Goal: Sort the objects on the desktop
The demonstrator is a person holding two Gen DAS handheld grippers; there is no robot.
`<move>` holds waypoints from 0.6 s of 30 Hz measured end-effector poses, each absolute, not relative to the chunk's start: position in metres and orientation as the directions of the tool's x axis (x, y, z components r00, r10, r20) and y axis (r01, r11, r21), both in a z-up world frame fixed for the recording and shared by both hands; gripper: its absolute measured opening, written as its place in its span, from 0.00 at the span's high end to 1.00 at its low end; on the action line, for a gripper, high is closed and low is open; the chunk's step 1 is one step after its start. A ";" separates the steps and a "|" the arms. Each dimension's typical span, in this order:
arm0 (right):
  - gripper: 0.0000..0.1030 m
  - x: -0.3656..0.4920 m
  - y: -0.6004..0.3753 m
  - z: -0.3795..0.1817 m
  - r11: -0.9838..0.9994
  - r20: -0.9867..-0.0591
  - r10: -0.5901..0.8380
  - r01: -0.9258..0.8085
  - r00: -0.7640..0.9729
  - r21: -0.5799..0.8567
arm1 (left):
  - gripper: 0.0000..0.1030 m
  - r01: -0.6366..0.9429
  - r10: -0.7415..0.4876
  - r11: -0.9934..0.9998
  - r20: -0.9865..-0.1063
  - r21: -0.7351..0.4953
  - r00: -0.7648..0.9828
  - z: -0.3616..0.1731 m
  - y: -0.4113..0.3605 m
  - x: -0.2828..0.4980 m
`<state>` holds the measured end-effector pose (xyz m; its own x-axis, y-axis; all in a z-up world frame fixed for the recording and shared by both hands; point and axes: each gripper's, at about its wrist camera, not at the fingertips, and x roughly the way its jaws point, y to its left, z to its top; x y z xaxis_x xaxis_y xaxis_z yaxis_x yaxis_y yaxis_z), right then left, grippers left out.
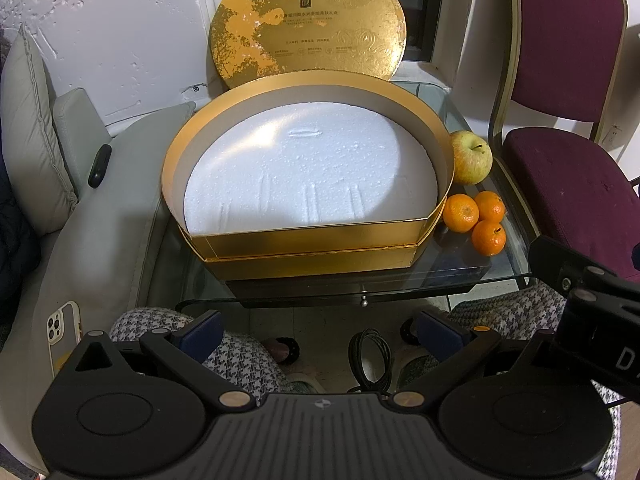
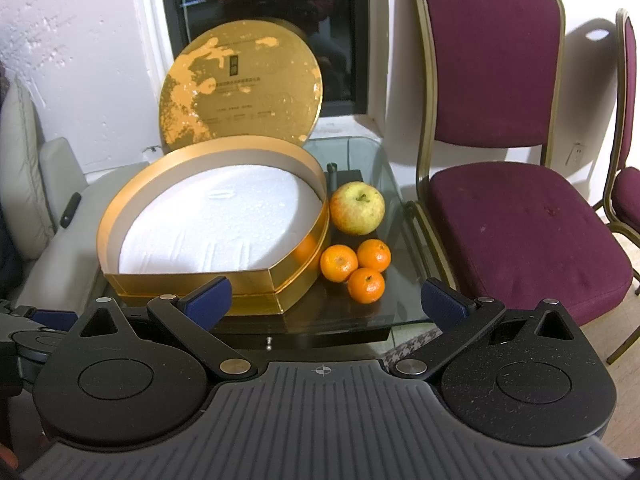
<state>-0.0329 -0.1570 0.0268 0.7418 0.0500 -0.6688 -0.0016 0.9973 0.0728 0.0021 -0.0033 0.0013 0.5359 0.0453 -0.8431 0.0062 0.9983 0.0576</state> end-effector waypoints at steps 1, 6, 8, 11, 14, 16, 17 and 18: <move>0.00 -0.033 -0.157 0.027 0.997 -0.669 0.051 -0.002 0.741 0.074 | 0.01 0.007 0.045 0.998 -0.843 0.058 0.536 0.001 -0.003 0.002; 0.00 -0.032 -0.157 0.027 0.997 -0.671 0.051 -0.002 0.740 0.074 | 0.01 0.006 0.045 0.998 -0.844 0.057 0.535 0.000 -0.003 0.002; 0.00 -0.032 -0.156 0.027 0.997 -0.671 0.051 -0.002 0.739 0.074 | 0.01 0.006 0.044 0.998 -0.844 0.056 0.534 0.000 -0.002 0.002; 0.00 -0.031 -0.157 0.026 0.997 -0.674 0.054 -0.003 0.737 0.077 | 0.01 0.008 0.039 0.999 -0.847 0.051 0.530 -0.002 -0.001 0.003; 0.00 -0.030 -0.157 0.024 0.997 -0.679 0.057 -0.004 0.732 0.079 | 0.01 0.010 0.032 0.999 -0.851 0.044 0.524 -0.004 -0.001 0.005; 0.00 -0.027 -0.157 0.023 0.997 -0.680 0.056 -0.006 0.731 0.075 | 0.01 0.005 0.022 1.000 -0.855 0.029 0.519 -0.006 0.002 0.008; 0.00 -0.026 -0.157 0.023 0.997 -0.678 0.056 -0.007 0.733 0.075 | 0.01 0.004 0.013 1.000 -0.854 0.018 0.520 -0.007 0.004 0.010; 0.00 -0.025 -0.157 0.023 0.997 -0.677 0.056 -0.008 0.734 0.074 | 0.01 0.001 0.006 1.000 -0.851 0.007 0.525 -0.007 0.007 0.012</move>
<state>-0.0247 -0.1573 0.0230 0.7342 0.0565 -0.6766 -0.0083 0.9972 0.0743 0.0117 0.0071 -0.0072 0.5246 0.0058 -0.8513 0.0008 1.0000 0.0073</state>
